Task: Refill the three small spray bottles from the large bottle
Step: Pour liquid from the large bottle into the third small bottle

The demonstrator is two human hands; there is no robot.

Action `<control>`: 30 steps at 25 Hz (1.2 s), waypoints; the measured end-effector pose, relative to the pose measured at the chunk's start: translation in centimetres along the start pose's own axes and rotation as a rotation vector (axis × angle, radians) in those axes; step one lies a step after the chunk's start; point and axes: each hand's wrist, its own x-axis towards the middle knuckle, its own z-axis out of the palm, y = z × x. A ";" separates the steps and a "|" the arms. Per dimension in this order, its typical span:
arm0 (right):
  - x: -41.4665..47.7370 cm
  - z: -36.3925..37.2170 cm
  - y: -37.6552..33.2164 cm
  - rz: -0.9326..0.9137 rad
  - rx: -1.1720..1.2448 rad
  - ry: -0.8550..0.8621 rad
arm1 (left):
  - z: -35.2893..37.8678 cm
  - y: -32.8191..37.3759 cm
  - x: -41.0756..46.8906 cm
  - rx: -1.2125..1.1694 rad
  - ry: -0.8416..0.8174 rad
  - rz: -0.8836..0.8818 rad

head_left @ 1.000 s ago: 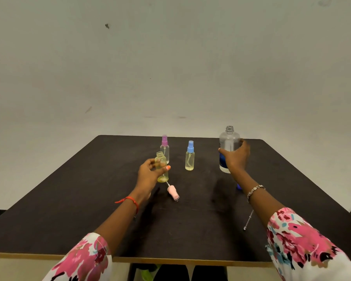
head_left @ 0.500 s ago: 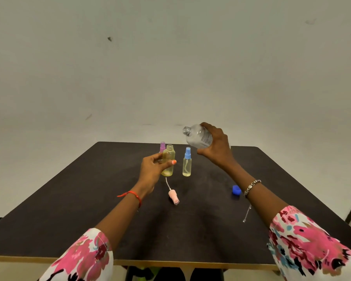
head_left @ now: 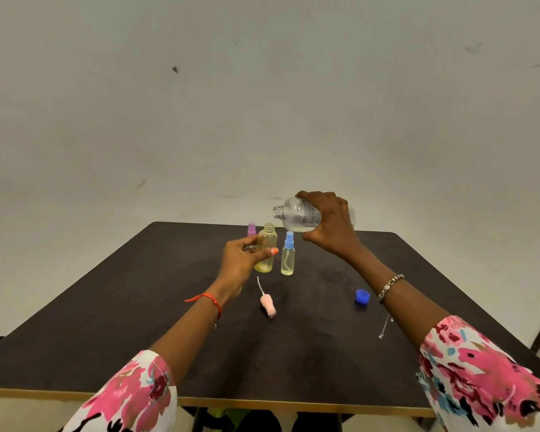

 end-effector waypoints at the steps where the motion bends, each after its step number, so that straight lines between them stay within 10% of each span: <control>1: 0.0 -0.1 -0.1 -0.007 -0.012 -0.002 | 0.0 0.1 0.0 0.000 -0.003 0.000; 30: 0.2 -0.1 -0.3 -0.110 -0.114 0.024 | 0.3 -0.1 -0.2 0.029 -0.001 -0.034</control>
